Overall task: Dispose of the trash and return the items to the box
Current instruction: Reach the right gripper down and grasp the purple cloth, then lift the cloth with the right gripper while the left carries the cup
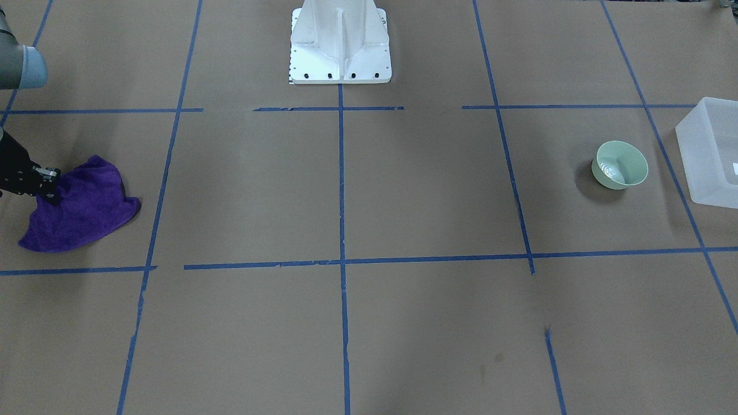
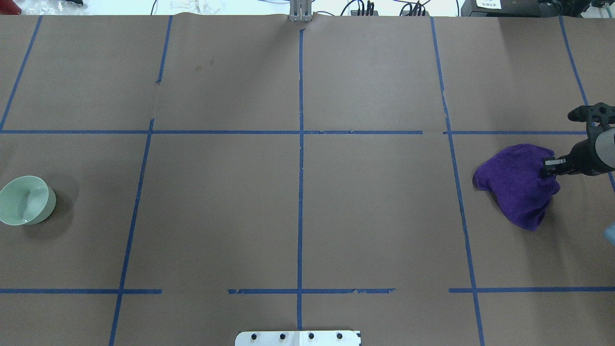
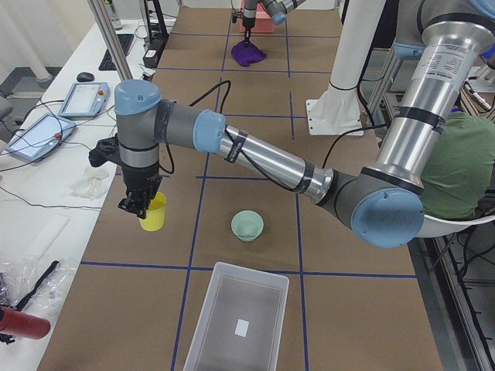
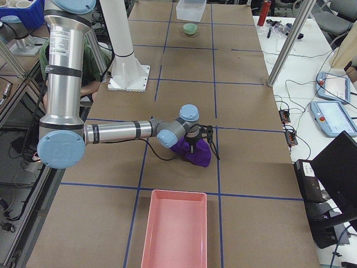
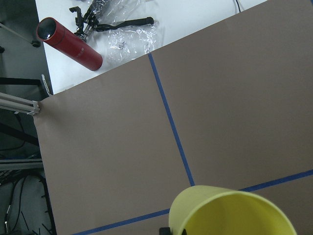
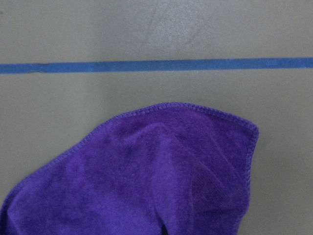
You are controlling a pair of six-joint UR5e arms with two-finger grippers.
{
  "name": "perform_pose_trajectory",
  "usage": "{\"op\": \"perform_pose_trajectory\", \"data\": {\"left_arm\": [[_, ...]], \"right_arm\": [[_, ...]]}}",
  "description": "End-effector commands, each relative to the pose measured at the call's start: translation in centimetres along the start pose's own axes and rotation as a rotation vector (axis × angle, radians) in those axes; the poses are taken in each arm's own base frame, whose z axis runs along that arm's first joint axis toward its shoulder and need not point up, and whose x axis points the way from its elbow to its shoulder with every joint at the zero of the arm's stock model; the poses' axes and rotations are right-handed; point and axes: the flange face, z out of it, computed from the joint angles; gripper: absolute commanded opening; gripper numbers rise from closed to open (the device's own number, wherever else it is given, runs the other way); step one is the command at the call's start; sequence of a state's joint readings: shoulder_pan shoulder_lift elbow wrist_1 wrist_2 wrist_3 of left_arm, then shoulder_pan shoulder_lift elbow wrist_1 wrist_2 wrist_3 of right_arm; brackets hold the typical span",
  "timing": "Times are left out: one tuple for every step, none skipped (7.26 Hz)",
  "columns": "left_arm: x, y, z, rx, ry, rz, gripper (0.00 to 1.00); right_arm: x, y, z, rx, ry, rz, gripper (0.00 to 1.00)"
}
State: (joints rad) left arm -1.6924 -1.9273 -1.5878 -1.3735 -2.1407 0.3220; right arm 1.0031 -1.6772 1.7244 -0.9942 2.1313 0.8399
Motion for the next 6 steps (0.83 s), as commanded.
{"op": "perform_pose_trajectory", "data": {"left_arm": [[-4.2,4.0,3.5,-0.054,0.016,0.007,0.00],[-5.1,7.6,6.2,-0.090,0.031,-0.017,0.00],[-5.4,10.7,8.2,-0.126,0.047,-0.043,0.00],[-5.5,14.7,10.9,-0.170,0.073,-0.093,0.00],[-5.2,18.0,13.0,-0.174,0.117,-0.142,0.00],[-4.2,22.8,15.5,-0.144,0.188,-0.197,0.00]], "right_arm": [[-2.7,-1.1,-7.8,0.003,0.015,0.070,0.00],[-5.3,-0.9,-11.7,-0.005,0.032,0.085,0.00],[-6.1,-2.4,-15.2,0.019,0.043,0.087,0.00],[-5.2,-3.8,-19.0,0.026,0.046,0.066,0.00],[-3.1,-4.4,-21.9,0.027,0.033,0.065,0.00],[-1.0,-4.8,-23.9,0.042,0.023,0.063,0.00]]}}
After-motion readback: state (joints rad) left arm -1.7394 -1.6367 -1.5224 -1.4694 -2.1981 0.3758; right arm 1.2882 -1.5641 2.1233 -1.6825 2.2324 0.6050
